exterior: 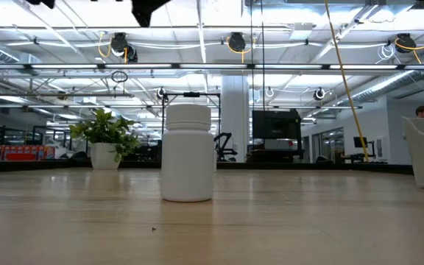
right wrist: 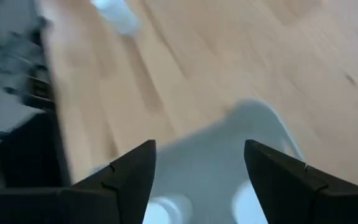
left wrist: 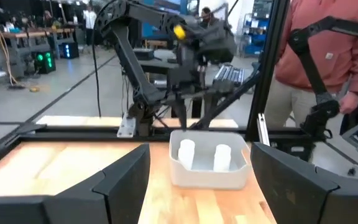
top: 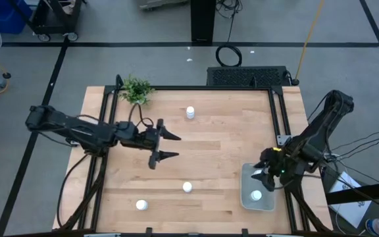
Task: Pick and place pill bottles into a basket
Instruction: Put the white pill bottle into the gray bin
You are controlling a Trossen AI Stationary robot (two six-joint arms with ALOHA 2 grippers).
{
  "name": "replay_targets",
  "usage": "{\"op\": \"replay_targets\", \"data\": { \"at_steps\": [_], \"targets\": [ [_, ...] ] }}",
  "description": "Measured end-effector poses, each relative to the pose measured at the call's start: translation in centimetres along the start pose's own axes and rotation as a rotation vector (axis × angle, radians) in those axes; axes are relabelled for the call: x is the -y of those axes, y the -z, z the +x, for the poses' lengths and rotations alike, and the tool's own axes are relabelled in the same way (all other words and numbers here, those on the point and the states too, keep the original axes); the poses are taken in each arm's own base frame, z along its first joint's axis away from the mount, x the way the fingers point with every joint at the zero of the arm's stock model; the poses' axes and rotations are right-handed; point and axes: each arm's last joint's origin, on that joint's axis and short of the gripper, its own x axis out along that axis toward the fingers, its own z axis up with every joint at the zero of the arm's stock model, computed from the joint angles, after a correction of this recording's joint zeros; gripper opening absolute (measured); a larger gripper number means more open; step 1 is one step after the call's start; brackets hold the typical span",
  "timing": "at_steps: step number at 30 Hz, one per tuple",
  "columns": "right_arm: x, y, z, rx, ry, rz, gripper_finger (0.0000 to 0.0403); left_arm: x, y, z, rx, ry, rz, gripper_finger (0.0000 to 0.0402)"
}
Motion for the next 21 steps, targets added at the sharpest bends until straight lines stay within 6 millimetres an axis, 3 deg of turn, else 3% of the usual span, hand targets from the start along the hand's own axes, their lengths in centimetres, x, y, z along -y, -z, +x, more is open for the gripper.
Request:
{"op": "replay_targets", "data": {
  "at_steps": [4,10,16,21],
  "targets": [
    [-0.9,-1.0,-0.8,0.141,-0.120,-0.067,0.0237,0.0,-0.2,-2.6,-0.145,-0.032,-0.046,0.0280],
    [-4.2,-3.1,-2.5,0.476,-0.321,-0.314,0.0237,0.7,0.8,-5.8,-0.357,-0.093,-0.213,0.0280],
    [-6.7,-5.0,-4.4,0.815,-0.397,-0.587,0.0238,3.8,1.9,-6.9,-0.469,-0.069,-0.200,0.0278],
    [-7.1,-5.0,-3.3,0.918,-0.345,-0.689,0.0238,7.1,3.1,-8.3,-0.497,-0.162,-0.203,0.0258]
  ]
}}
